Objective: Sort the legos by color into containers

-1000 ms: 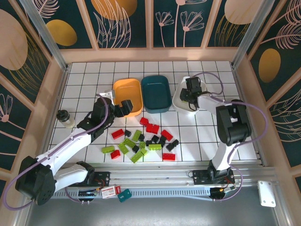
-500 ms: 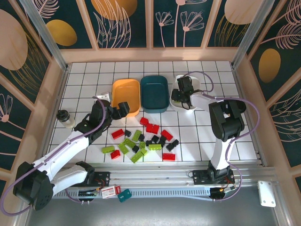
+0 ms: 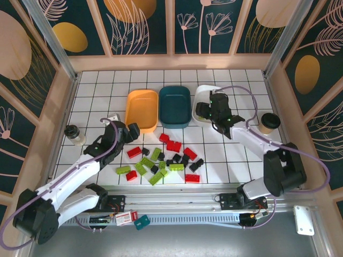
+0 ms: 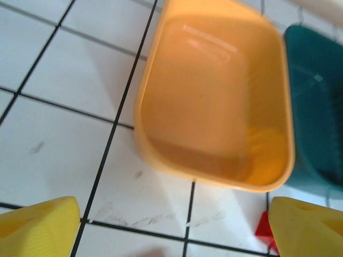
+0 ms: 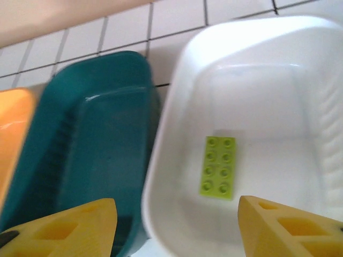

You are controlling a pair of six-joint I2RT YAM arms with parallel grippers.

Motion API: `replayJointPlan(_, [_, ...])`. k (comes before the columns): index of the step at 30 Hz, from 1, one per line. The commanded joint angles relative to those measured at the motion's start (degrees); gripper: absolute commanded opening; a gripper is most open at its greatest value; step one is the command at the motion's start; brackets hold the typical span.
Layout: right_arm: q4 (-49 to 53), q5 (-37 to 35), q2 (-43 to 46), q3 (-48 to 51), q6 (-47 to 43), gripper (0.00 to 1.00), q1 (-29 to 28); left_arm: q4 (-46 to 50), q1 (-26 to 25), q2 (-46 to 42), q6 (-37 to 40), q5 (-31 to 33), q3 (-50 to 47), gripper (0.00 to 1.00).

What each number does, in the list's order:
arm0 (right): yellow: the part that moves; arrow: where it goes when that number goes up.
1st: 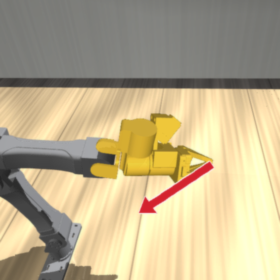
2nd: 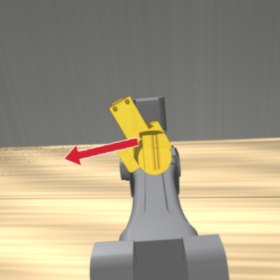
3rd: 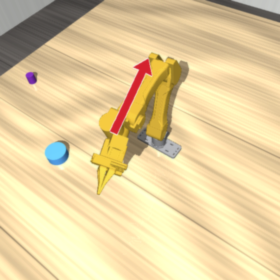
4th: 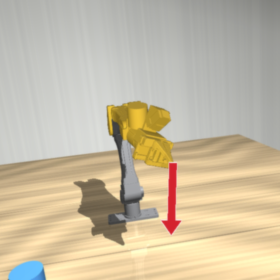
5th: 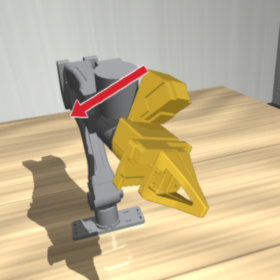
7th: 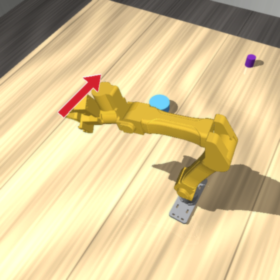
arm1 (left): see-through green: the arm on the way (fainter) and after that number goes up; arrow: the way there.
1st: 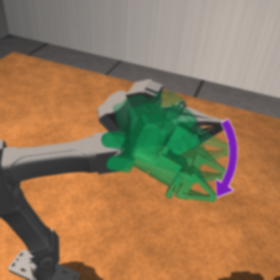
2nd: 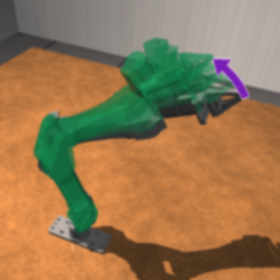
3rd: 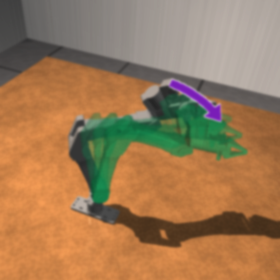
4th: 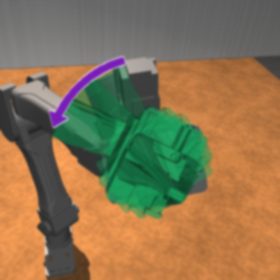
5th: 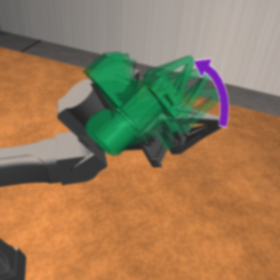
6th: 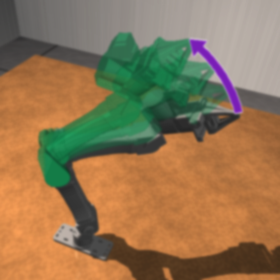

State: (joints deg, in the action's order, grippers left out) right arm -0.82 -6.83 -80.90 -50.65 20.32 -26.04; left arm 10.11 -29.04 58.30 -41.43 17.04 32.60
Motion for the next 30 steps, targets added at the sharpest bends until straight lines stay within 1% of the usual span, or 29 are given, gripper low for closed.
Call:
replayJointPlan(1, [-0.25,-2.03,2.57,3.89,1.69,0.62,-1.38,0.06,0.04,5.48,0.36,-4.4,-0.28,0.87])
replayJointPlan(3, [-0.15,-1.86,4.06,5.38,2.07,0.62,-1.65,-1.23,0.03,8.57,0.47,-7.54,-0.42,0.84])
replayJointPlan(5, [0.07,-1.85,5.4,6.55,2.27,0.62,-1.65,-1.27,0.03,10.58,0.24,-9.02,-0.86,0.84])
replayJointPlan(8, [0.34,-2.09,6.76,7.71,2.21,0.62,-1.65,1.3,0.04,12.0,-0.33,-8.93,-1.84,0.85])
replayJointPlan(11, [0.14,-1.79,7.38,8.82,2.23,0.62,-1.75,2.55,-0.01,11.1,-1.55,-8.57,-4.42,0.85])
replayJointPlan(13, [-0.55,-1.53,7.61,9.66,2.44,0.62,-1.74,1.49,0.03,10.69,-2.06,-9.26,-6.13,0.84])
replayJointPlan(15, [-1.01,-1.42,7.78,10.13,2.4,0.62,-1.77,0.51,0.04,11.73,-2.66,-10.28,-6.58,0.8])
replayJointPlan(17, [-0.94,-1.35,7.78,10.21,2.15,0.62,-1.78,-0.62,0.04,13.24,-3.04,-10.63,-6.24,0.78])
replayJointPlan(26, [-1.18,-2.41,8.93,11.77,1.31,0.62,-1.77,-4.15,-0.02,17.43,-2.74,-13.07,-5.62,0.8])
replayJointPlan(28, [-1.35,-2.48,8.76,12.17,1.39,0.62,-1.74,-5.12,-0.05,18.22,-2.78,-13.76,-5.8,0.76])
replayJointPlan(30, [-1.44,-2.49,8.49,12.33,1.35,0.62,-1.79,-6.25,-0.04,19.0,-3.03,-14.51,-5.78,0.71])
